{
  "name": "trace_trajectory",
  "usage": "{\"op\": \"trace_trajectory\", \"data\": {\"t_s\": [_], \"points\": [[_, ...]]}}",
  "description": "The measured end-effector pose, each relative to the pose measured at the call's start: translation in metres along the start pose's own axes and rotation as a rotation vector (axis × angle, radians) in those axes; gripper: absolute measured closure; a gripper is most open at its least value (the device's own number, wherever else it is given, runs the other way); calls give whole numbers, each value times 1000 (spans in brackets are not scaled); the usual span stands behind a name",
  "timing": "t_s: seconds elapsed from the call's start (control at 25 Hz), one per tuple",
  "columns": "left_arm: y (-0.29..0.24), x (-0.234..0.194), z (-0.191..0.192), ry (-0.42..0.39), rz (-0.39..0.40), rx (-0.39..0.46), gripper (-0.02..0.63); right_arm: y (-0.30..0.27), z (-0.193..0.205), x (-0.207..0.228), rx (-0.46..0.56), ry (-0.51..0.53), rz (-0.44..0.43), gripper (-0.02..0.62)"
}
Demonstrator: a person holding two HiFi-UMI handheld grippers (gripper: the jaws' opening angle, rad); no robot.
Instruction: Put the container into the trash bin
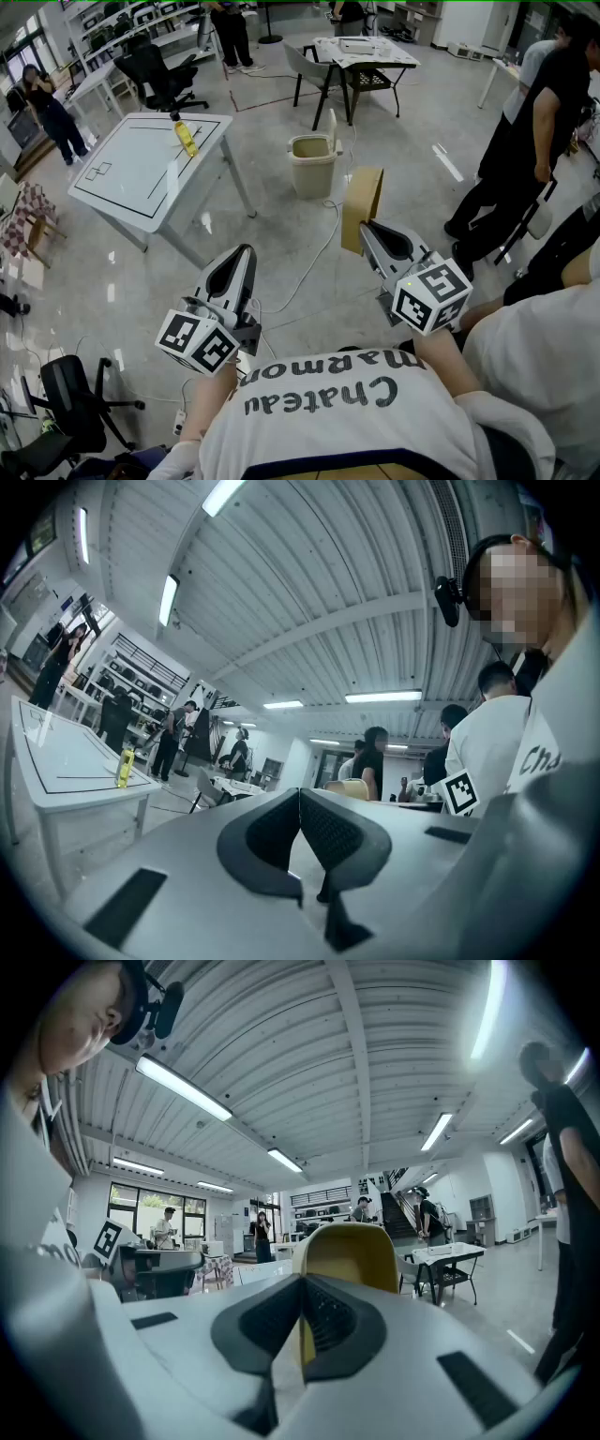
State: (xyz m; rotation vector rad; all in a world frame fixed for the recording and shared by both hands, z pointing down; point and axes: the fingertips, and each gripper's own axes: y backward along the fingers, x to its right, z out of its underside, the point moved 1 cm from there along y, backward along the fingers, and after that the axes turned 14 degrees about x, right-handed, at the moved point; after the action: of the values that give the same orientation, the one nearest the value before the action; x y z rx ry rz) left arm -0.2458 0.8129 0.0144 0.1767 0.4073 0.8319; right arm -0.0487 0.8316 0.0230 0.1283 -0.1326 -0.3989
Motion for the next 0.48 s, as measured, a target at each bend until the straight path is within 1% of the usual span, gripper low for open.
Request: {"op": "trace_trajectory", "data": {"t_s": [0.2,0.36,0.48], "points": [[-1,-1,-4,-4,4,7,583,-2,-1,2,3,-20,1,563],[-4,-3,-7,-7,7,11,583,-4,-4,5,-3,16,10,563],[-6,-5,-4,-7,1,2,583,-4,-1,7,-4,19,10,563]]}}
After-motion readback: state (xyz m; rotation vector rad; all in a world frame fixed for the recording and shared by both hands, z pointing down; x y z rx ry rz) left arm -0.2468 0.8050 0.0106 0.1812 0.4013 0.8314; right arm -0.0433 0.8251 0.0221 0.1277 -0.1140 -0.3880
